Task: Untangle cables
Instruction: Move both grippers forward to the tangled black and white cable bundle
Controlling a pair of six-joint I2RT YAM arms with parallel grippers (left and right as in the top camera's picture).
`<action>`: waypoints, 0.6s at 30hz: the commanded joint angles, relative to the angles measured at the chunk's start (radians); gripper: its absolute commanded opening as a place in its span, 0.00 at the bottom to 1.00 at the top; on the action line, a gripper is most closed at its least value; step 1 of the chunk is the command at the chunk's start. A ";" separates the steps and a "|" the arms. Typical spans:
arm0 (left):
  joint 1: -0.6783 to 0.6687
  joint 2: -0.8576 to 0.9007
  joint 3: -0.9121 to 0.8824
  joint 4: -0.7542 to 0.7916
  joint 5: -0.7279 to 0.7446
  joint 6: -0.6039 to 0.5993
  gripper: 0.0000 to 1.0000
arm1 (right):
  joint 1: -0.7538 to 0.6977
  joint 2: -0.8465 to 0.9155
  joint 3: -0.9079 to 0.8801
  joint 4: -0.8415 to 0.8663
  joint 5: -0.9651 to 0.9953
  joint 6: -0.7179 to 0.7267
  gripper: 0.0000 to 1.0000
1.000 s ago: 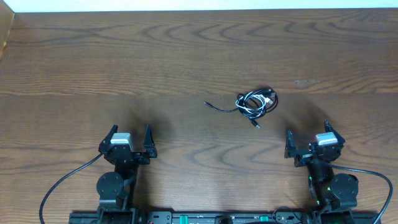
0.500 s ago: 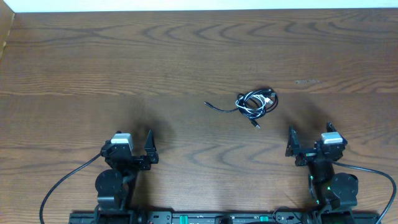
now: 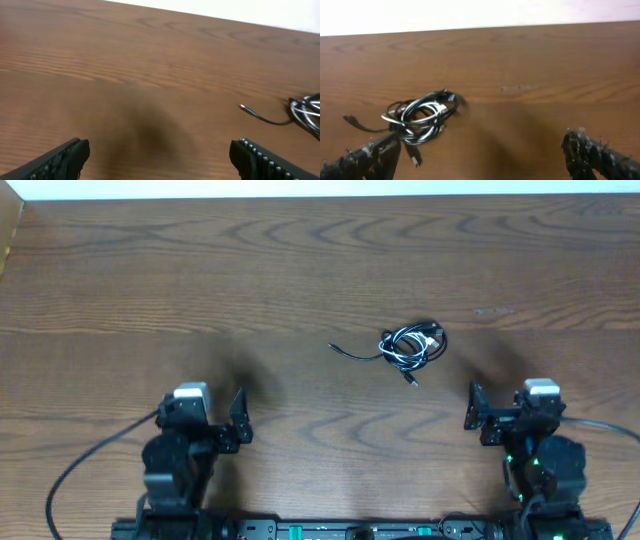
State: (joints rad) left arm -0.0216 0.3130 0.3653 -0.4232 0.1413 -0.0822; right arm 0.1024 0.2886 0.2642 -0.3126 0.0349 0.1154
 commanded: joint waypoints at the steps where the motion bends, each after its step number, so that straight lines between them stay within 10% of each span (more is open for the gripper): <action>1: 0.004 0.132 0.106 -0.036 0.061 -0.024 0.94 | 0.006 0.107 0.092 -0.044 0.003 0.019 0.99; 18: 0.004 0.622 0.469 -0.414 0.230 -0.036 0.94 | 0.006 0.574 0.518 -0.463 -0.072 -0.071 0.99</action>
State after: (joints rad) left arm -0.0212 0.9337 0.8062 -0.8185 0.3077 -0.1081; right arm 0.1024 0.8528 0.7250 -0.7662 0.0204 0.0788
